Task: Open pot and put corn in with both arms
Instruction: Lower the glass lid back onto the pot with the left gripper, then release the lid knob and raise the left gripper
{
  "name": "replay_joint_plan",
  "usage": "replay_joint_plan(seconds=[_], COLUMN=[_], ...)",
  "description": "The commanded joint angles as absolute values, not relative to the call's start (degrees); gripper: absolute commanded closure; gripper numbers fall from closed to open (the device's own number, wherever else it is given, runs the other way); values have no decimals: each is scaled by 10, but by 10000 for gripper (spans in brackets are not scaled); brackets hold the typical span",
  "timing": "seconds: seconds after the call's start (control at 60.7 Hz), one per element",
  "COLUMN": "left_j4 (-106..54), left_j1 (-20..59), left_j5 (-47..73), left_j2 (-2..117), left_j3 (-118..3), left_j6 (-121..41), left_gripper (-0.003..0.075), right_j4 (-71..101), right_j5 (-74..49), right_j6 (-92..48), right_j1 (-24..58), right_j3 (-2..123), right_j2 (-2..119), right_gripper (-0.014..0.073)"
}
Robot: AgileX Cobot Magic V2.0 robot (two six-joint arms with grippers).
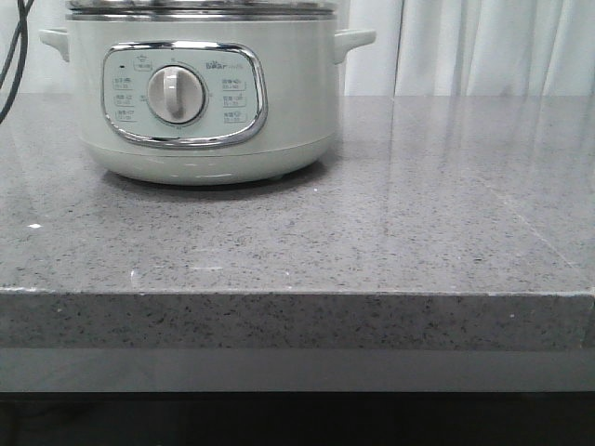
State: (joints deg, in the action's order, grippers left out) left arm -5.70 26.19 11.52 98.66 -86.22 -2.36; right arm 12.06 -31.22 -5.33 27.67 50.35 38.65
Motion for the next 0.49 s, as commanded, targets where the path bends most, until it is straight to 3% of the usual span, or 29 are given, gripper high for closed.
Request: replay_joint_plan(seconds=[0.0,0.214,0.477], left_j4=[-62,-61,-49], left_j1=[262,262,262], left_j5=[56,98,233], left_j2=[958,919,806], left_j3=[-886,-886,-884], left_j6=[-21,-21,-22], left_gripper=[289,290,290], right_j4=[127,127,127], right_j5=[-266,-266,-266], right_j6=[-54,-54,-54], right_j1=[277,277,277], right_j3=[518,518,518], right_j2=[385,385,385], right_gripper=[62,62,62])
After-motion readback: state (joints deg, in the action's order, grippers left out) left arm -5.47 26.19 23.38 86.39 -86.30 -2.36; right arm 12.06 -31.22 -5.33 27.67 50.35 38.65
